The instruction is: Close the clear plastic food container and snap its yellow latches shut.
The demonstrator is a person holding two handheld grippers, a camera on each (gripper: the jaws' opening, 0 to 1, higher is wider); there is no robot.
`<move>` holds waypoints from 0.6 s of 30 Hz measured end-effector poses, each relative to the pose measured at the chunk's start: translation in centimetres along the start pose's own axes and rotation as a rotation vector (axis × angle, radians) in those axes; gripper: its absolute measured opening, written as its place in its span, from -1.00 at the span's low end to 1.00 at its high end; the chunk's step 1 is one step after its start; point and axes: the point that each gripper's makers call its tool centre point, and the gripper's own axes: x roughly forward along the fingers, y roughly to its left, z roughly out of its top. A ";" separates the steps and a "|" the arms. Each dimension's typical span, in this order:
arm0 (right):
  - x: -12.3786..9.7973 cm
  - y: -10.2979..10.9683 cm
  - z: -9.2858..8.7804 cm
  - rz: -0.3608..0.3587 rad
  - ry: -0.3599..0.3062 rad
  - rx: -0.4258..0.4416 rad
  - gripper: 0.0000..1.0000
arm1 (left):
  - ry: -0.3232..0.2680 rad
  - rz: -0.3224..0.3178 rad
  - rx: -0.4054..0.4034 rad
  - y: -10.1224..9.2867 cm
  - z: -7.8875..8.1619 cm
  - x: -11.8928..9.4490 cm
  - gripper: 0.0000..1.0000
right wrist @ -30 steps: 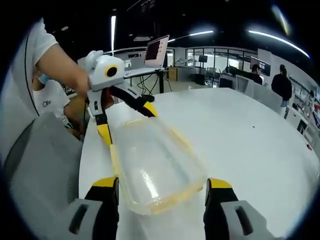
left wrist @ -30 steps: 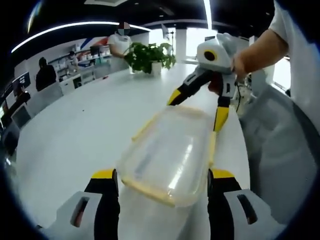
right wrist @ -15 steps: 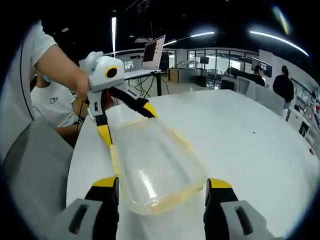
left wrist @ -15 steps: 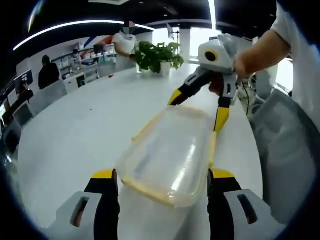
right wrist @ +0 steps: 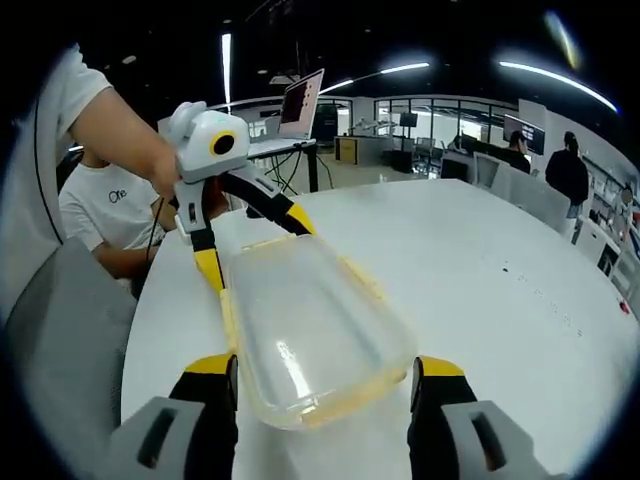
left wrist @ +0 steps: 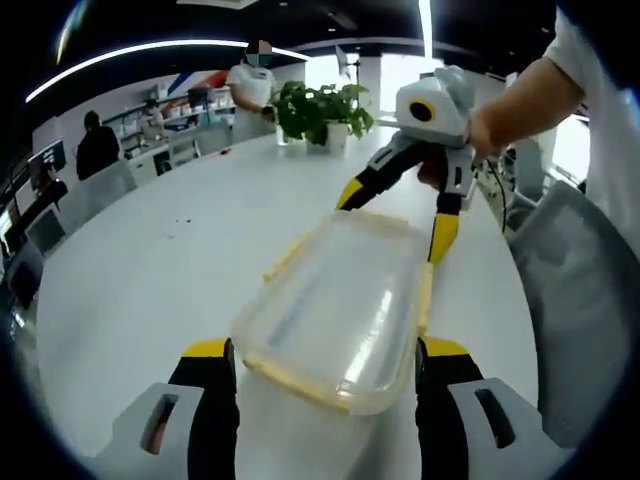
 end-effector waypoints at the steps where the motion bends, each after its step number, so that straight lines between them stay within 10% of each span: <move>1: 0.0 0.0 0.0 -0.001 0.003 0.005 0.37 | -0.001 0.000 -0.001 0.0 0.0 0.0 0.43; 8: -0.1 0.1 -0.1 0.003 0.006 0.028 0.41 | -0.010 -0.004 -0.023 0.0 0.1 -0.2 0.46; 18: -0.9 0.7 -0.7 -0.002 0.029 0.087 0.98 | -0.040 -0.027 -0.075 -1.0 0.4 -0.8 0.99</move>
